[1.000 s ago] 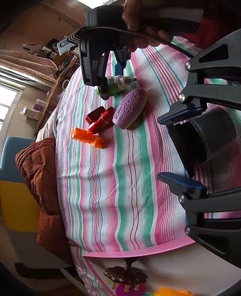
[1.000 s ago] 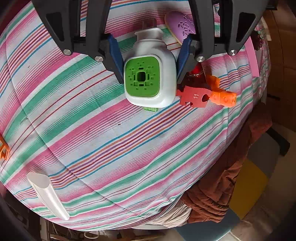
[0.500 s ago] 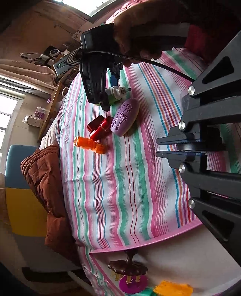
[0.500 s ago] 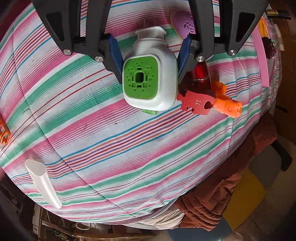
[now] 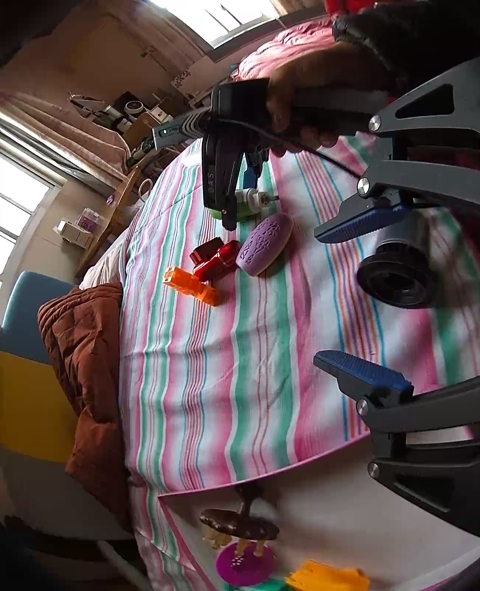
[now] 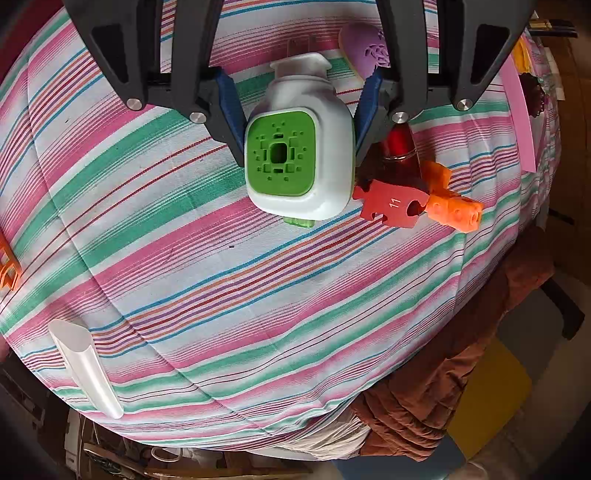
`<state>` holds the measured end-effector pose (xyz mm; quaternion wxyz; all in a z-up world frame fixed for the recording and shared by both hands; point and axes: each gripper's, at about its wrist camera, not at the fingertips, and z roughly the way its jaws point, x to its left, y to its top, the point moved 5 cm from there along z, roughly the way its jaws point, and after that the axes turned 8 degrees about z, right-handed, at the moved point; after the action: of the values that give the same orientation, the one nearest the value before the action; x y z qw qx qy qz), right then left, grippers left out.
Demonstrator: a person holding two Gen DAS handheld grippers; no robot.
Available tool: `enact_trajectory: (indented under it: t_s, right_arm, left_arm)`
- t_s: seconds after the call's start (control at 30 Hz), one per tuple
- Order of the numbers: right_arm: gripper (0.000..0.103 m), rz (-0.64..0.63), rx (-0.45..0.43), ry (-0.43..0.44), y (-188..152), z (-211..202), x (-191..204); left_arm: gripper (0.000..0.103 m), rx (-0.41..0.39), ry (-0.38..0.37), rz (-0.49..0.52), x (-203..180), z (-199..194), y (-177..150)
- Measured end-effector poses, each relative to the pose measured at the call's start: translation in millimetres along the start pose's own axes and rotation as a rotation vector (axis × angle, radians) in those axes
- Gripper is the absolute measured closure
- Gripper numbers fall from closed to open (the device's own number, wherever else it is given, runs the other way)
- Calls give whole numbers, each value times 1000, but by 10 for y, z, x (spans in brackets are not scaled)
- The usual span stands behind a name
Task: Organize rigid objects
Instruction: 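Lift the black cylinder with the left tool and swing it toward the tray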
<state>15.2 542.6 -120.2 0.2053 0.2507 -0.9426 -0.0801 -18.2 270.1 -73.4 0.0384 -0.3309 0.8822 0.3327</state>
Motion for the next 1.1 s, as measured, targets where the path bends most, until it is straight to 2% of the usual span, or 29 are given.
enact_trajectory:
  t_s: [0.07,0.17,0.23,0.33,0.4,0.5,0.57,0.7,0.9,1.1]
  right_arm:
    - [50,4,4,1,3,-1,4]
    - [50,4,10,-2,-1,-5,6]
    - [50,3,12,-5,-5,-7,9]
    - [50,8,16,-4,-10,-24,-9]
    - [50,10,18,-1,-11,-27,-17]
    - [50,22,23,11,-15,-34,-36]
    - [50,32,27,18,-10,-35,-48]
    - [50,29,31,10,-3,-22,-33]
    - [50,27,35,11,4,-19,-28]
    - [50,33,44,12,20,-14,-24]
  left_arm:
    - [43,39,-37,-13,3,-115,-133]
    - [50,108,-107,-27,-27,-238,-421]
    - [58,159,-160,-43,-100,-245,-606]
    - [59,219,-231,-66,-241,-129,-805]
    - [59,246,-245,-90,-305,31,-829]
    - [58,241,-215,-135,-322,212,-731]
    - [57,202,-204,-164,-321,233,-568]
    - [47,126,-131,-110,-302,273,-222]
    - [44,162,-93,-98,-288,528,-37]
    - [37,197,-71,-7,-407,564,-64]
